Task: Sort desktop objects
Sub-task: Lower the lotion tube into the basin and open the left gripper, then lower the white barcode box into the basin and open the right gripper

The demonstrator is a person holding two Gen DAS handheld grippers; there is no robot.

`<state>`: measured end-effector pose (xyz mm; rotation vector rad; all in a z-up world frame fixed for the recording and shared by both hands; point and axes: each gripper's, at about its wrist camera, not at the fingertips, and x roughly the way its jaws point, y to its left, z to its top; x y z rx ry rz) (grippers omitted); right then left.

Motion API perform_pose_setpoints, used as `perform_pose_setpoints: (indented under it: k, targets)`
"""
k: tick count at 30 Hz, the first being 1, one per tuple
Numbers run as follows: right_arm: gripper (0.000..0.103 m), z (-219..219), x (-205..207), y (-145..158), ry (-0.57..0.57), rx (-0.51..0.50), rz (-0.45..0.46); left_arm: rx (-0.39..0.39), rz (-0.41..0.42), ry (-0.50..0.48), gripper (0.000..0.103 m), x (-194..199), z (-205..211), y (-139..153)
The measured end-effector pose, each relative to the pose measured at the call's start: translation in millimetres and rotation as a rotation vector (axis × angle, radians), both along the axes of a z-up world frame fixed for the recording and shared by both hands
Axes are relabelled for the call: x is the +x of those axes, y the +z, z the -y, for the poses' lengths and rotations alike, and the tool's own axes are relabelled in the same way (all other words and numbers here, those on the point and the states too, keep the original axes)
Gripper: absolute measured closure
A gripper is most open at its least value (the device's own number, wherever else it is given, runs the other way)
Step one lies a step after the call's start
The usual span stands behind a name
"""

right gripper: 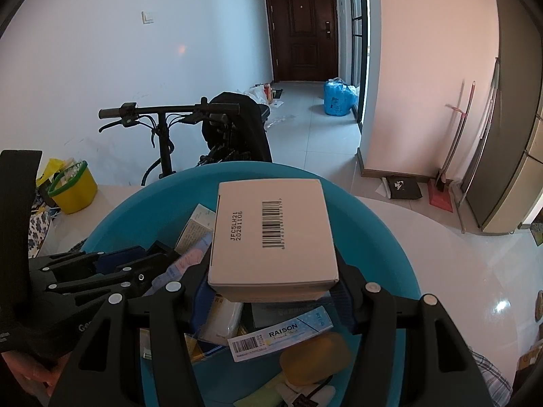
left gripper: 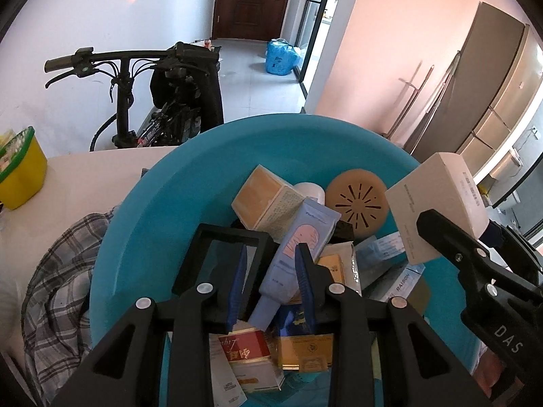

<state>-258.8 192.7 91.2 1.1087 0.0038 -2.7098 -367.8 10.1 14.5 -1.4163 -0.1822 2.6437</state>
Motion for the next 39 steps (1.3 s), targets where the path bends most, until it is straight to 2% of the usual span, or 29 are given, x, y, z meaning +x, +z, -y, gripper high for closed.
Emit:
perform_pose_setpoints:
  k: [2, 3, 4, 11, 20, 24, 27, 29, 33, 39]
  targets:
    - [0.045, -0.1, -0.6, -2.3, 0.001, 0.003, 0.009, -0.011, -0.003, 0.01, 0.052, 0.2, -0.2, 1.3]
    - [0.045, -0.2, -1.0, -3.5, 0.0, 0.005, 0.014, -0.014, -0.015, 0.014, 0.036, 0.6, 0.4, 2.7]
    - [0.045, 0.1, -2.1, -4.7, -0.003, 0.007, 0.02, -0.019, -0.036, 0.019, 0.032, 2.3, 0.7, 5.2]
    - [0.045, 1.3, -7.4, -15.5, -0.002, 0.018, 0.062, -0.066, -0.084, 0.022, 0.032, 7.2, 0.3, 18.1]
    - [0.045, -8.5, -11.8, -20.4, -0.025, 0.001, 0.103, -0.074, -0.085, 0.028, 0.03, 6.6, 3.1, 19.8]
    - [0.044, -8.6, -10.8, -19.0, -0.031, 0.007, 0.095, -0.077, -0.084, 0.026, 0.03, 6.6, 3.2, 20.0]
    - [0.038, -7.5, -11.1, -17.4, -0.035, 0.015, 0.088, -0.085, -0.085, 0.026, 0.03, 7.2, 3.4, 20.7]
    - [0.038, -6.8, -11.5, -16.6, -0.036, 0.016, 0.085, -0.096, -0.091, 0.032, 0.03, 8.9, 2.9, 22.7]
    - [0.038, -9.3, -9.9, -11.9, -0.047, 0.006, 0.068, -0.11, -0.128, 0.039, 0.03, 14.9, 3.0, 31.9]
    - [0.038, -12.0, -1.7, 5.0, -0.058, -0.008, 0.009, -0.174, -0.196, 0.046, 0.03, 25.8, 0.8, 47.7]
